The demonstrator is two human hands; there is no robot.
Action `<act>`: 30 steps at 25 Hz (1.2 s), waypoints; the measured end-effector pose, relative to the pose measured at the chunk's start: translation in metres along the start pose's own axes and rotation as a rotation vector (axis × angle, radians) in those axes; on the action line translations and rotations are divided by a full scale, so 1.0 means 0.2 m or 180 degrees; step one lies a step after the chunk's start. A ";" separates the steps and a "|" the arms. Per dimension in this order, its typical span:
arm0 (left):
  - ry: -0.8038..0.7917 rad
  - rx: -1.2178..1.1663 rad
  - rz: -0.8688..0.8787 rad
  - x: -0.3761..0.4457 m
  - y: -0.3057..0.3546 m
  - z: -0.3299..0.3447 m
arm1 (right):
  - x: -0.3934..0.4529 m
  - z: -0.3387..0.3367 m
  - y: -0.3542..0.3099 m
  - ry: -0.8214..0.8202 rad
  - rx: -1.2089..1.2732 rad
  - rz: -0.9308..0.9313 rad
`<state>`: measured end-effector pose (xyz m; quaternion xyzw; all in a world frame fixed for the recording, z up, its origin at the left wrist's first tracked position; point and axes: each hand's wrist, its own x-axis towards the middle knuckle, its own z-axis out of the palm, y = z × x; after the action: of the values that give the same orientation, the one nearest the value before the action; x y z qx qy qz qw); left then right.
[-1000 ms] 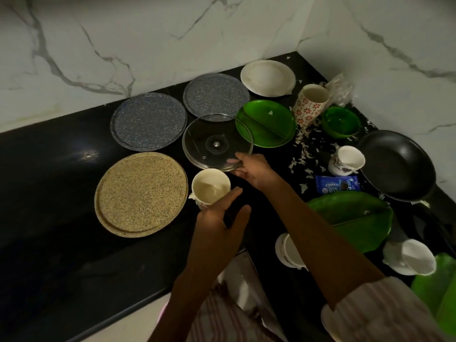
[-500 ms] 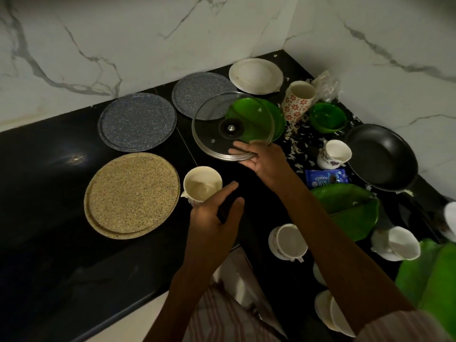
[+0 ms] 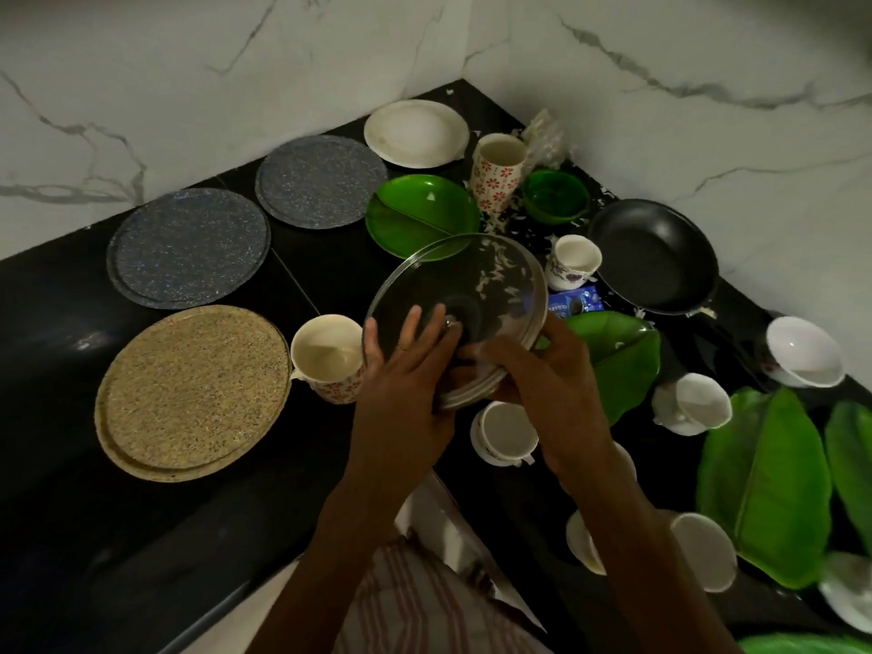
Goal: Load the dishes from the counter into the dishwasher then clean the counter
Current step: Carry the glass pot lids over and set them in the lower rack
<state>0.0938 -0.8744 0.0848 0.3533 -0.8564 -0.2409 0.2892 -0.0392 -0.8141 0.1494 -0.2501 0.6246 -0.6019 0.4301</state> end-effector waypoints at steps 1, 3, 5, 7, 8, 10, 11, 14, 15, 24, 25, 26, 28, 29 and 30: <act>-0.0100 -0.0140 0.0045 -0.01 0.02 0.01 | -0.04 -0.01 -0.01 0.0088 -0.0186 -0.0087; -0.0271 -0.0515 0.0062 -0.04 0.08 0.02 | -0.08 -0.03 -0.03 0.0248 -0.0582 -0.0226; -0.0250 -0.0740 0.0084 -0.08 0.12 0.03 | -0.12 -0.05 -0.05 0.0386 -0.0863 -0.0317; -0.0166 -0.0767 0.0181 -0.09 0.16 0.02 | -0.16 -0.06 -0.06 0.0475 -0.1030 -0.0389; -0.0143 -0.0740 0.0246 -0.10 0.19 0.02 | -0.18 -0.08 -0.06 0.0512 -0.1074 -0.0401; -0.0142 -0.0709 0.0306 -0.13 0.24 0.01 | -0.24 -0.10 -0.07 0.0558 -0.1079 -0.0425; -0.0144 -0.0725 0.0326 -0.16 0.27 0.00 | -0.28 -0.11 -0.07 0.0558 -0.1048 -0.0453; -0.0226 -0.0686 0.0243 -0.24 0.35 -0.01 | -0.41 -0.16 -0.05 0.0478 -0.0992 -0.0624; -0.0241 -0.0688 0.0155 -0.27 0.38 -0.01 | -0.45 -0.18 -0.04 0.0476 -0.1037 -0.0689; 0.0056 -0.2606 -0.1927 -0.66 0.89 0.01 | -0.88 -0.51 0.24 0.0361 -0.1053 -0.1006; -0.0025 -0.2647 -0.2104 -0.71 0.93 0.03 | -0.93 -0.55 0.27 0.0319 -0.0925 -0.0856; -0.0097 -0.2682 -0.2247 -0.75 0.95 0.04 | -0.98 -0.58 0.31 0.0310 -0.0792 -0.0722; -0.0254 -0.2744 -0.2316 -0.84 1.01 0.06 | -1.07 -0.64 0.37 0.0353 -0.0647 -0.0569; -0.0344 -0.2741 -0.2271 -0.88 1.04 0.06 | -1.11 -0.66 0.39 0.0361 -0.0603 -0.0529; -0.0407 -0.2710 -0.2220 -0.93 1.06 0.05 | -1.16 -0.66 0.41 0.0356 -0.0549 -0.0513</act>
<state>0.0964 -0.6003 0.1474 0.4526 -0.5314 -0.6684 0.2570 -0.0165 -0.5376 0.1129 -0.3015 0.6749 -0.5917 0.3218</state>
